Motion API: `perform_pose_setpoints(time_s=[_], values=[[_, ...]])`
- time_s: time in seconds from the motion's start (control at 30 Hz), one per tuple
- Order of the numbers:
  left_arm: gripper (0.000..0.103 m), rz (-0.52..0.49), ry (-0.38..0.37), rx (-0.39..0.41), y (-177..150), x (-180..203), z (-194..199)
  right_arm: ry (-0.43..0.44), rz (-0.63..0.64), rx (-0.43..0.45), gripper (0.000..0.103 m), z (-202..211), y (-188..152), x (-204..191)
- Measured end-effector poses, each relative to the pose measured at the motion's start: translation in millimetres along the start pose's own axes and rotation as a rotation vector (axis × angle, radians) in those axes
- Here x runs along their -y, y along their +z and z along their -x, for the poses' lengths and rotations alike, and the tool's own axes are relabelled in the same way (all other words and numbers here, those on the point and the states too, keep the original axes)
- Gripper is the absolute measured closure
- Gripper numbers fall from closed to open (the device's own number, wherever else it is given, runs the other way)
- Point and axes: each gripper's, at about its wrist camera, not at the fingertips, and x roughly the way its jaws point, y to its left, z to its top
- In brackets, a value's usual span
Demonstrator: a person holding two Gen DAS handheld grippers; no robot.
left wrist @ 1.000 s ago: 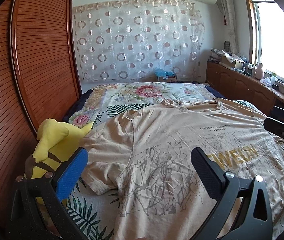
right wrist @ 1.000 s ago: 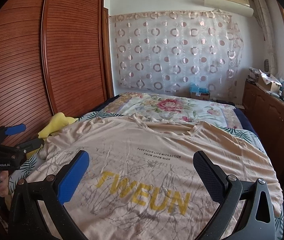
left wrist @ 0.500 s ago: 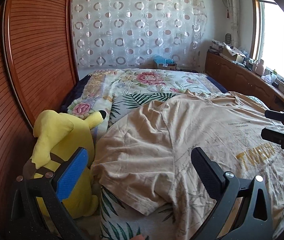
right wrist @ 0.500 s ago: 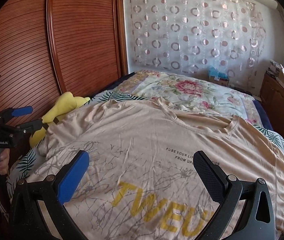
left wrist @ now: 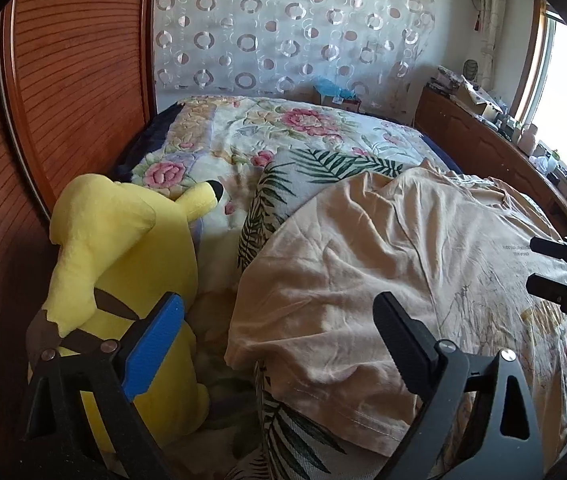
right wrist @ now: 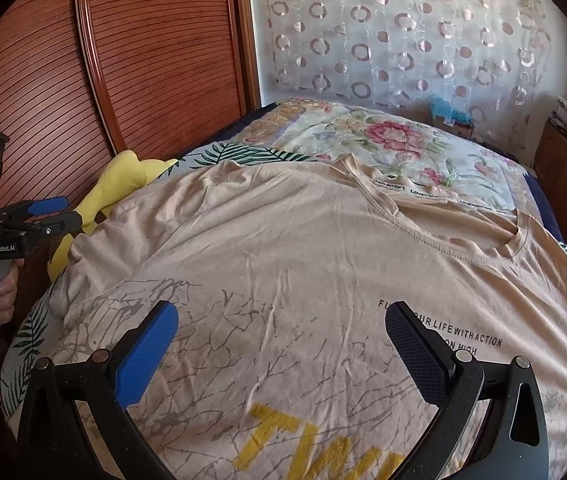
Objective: Fold small clothes
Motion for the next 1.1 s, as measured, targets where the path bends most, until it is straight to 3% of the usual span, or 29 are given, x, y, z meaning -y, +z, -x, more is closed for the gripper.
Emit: perform_pose_setpoints(time_s=[0.3, 0.47, 0.73, 0.93, 1.1], values=[[0.046, 0.062, -0.075, -0.066, -18.5, -15.7, -2.2, 0.012, 0.023, -0.041, 0.0, 6.8, -2.4, -2.5], [0.059, 0.078, -0.1, -0.069, -27.6, -16.2, 7.3, 0.025, 0.062, -0.053, 0.0, 12.6, -4.7, -7.6], [0.094, 0.075, -0.128, -0.069, -26.2, -8.3, 11.4, 0.052, 0.065, -0.036, 0.0, 23.5, -7.1, -4.7], [0.098, 0.033, -0.081, -0.013, -14.4, 12.9, 31.1, 0.059, 0.039, -0.007, 0.0, 30.1, -6.0, 14.7], [0.098, -0.039, -0.098, 0.043, 11.6, 51.3, 47.8, 0.055, 0.007, 0.012, 0.0, 41.6, -12.9, 30.6]])
